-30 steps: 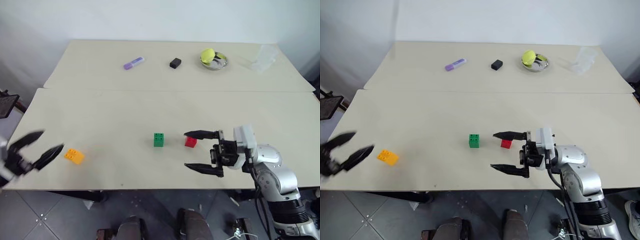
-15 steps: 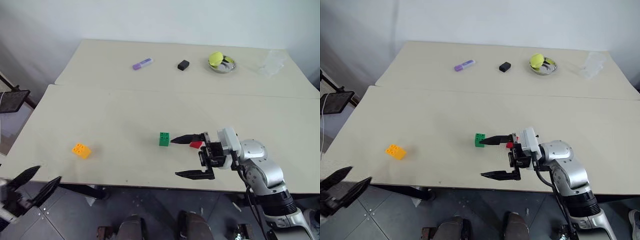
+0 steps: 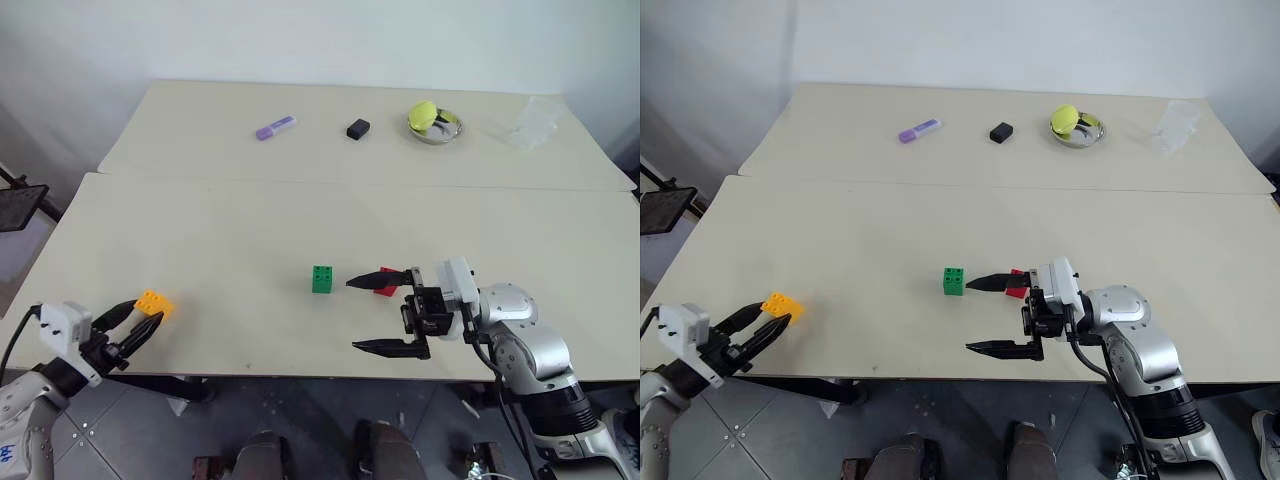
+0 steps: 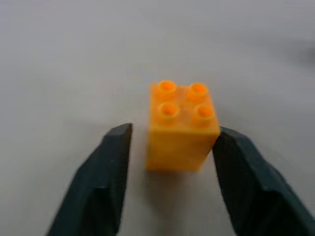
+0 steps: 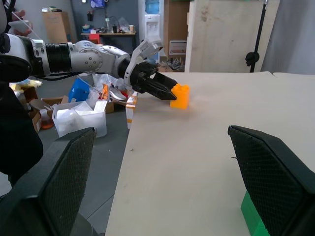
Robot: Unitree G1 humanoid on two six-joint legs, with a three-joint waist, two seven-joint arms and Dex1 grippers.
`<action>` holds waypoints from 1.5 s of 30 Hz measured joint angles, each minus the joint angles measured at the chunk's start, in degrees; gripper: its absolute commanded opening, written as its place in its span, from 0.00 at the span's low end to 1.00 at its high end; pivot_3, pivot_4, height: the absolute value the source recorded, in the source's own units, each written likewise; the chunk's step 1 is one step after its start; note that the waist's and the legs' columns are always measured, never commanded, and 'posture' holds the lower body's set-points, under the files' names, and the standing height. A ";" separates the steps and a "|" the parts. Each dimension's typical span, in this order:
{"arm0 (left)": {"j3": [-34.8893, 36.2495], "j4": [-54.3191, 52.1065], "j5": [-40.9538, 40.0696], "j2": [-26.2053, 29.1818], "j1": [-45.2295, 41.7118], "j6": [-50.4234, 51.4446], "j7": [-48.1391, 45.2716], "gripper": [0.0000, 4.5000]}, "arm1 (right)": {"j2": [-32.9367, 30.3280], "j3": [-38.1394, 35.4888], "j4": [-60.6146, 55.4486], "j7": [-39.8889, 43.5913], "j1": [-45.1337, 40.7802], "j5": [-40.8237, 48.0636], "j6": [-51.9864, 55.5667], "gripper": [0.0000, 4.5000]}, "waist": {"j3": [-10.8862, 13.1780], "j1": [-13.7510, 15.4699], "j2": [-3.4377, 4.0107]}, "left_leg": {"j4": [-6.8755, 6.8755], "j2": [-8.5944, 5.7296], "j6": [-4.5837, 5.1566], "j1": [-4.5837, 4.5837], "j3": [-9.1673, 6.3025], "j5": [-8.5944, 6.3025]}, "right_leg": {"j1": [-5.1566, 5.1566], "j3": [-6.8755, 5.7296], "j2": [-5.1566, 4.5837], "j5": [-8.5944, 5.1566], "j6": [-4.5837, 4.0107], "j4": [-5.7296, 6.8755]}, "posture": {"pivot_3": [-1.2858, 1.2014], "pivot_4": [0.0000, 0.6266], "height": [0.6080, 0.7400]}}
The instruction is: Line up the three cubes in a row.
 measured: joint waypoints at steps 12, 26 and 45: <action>-15.77 7.92 -0.01 10.54 -18.48 -4.80 -21.27 0.33 | -4.29 -5.04 -1.26 -1.94 3.45 -0.18 0.01 1.00 | 0.00 1.34 0.08 | 0.03 -0.05 -0.01 -0.04 0.31 0.04 | 0.03 -0.03 0.01 -0.01 -0.01 -0.04 | 0.52 0.24 1.00; -35.54 60.91 17.82 2.40 -60.11 -31.58 -37.71 0.33 | -7.83 -10.36 -5.26 -5.54 11.47 -0.06 1.32 1.00 | 0.01 0.17 0.06 | -0.26 -0.08 0.02 -0.12 0.67 0.02 | -0.06 -0.16 0.08 0.08 0.17 -0.44 | 0.52 0.24 1.00; -25.39 43.97 8.53 12.34 -45.69 -20.66 -37.68 0.93 | -13.05 -13.18 -1.34 -2.14 8.22 1.37 1.93 1.00 | 0.04 -1.20 0.08 | -0.13 -0.02 0.08 -0.10 0.58 -0.01 | -0.04 -0.13 0.07 0.09 0.18 -0.29 | 0.52 0.24 1.00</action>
